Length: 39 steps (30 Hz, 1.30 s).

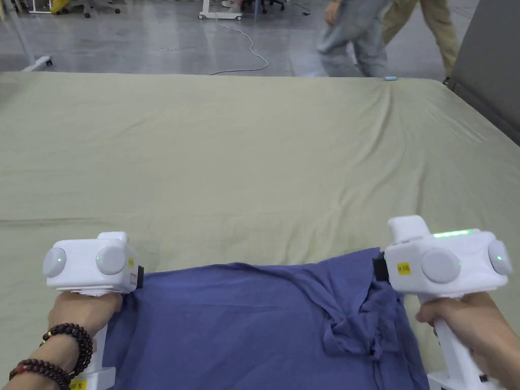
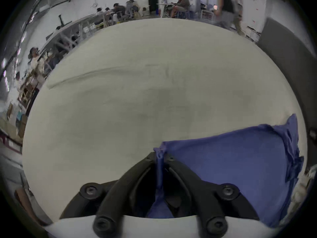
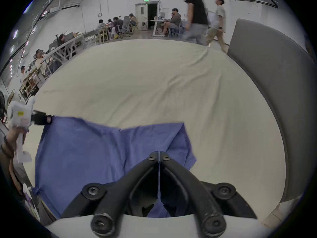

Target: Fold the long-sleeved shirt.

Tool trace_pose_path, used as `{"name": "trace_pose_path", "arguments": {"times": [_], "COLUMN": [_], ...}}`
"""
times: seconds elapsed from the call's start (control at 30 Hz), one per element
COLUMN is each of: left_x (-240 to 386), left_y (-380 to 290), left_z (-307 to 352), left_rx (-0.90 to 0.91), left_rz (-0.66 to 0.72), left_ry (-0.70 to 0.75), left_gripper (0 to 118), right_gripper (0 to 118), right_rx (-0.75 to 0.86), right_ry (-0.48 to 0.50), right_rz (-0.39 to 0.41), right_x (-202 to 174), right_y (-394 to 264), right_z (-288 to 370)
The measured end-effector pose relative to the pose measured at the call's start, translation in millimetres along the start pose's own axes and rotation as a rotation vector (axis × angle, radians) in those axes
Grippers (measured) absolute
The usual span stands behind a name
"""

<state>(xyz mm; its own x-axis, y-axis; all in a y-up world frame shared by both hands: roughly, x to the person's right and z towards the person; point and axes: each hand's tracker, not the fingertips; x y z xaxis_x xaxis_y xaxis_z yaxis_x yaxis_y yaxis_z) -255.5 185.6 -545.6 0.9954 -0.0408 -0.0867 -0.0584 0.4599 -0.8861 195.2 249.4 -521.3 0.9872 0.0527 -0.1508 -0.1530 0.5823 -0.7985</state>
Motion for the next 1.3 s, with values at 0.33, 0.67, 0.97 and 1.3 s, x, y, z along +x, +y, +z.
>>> {"name": "trace_pose_path", "arguments": {"times": [0.33,0.67,0.97,1.3], "left_x": [-6.4,-8.5,-22.4,-57.8], "left_y": [4.2,-4.3,-20.2,-121.0], "left_z": [28.5,37.6,94.4,205.3], "left_rx": [0.084,0.089,0.173,0.199], "left_rz": [-0.014,0.001,-0.02,-0.055], "left_ry": [-0.058,-0.059,-0.099,-0.138], "left_gripper": [0,0,0,0], "right_gripper": [94,5,5,5], "right_rx": [-0.21,-0.274,-0.097,0.07], "right_ry": [-0.06,-0.003,0.084,0.183], "right_rz": [-0.077,-0.117,-0.115,-0.054], "right_x": [37.5,18.9,25.2,32.5], "right_y": [72.5,58.9,51.1,-67.6], "right_z": [-91.2,-126.4,-37.3,135.3]}}
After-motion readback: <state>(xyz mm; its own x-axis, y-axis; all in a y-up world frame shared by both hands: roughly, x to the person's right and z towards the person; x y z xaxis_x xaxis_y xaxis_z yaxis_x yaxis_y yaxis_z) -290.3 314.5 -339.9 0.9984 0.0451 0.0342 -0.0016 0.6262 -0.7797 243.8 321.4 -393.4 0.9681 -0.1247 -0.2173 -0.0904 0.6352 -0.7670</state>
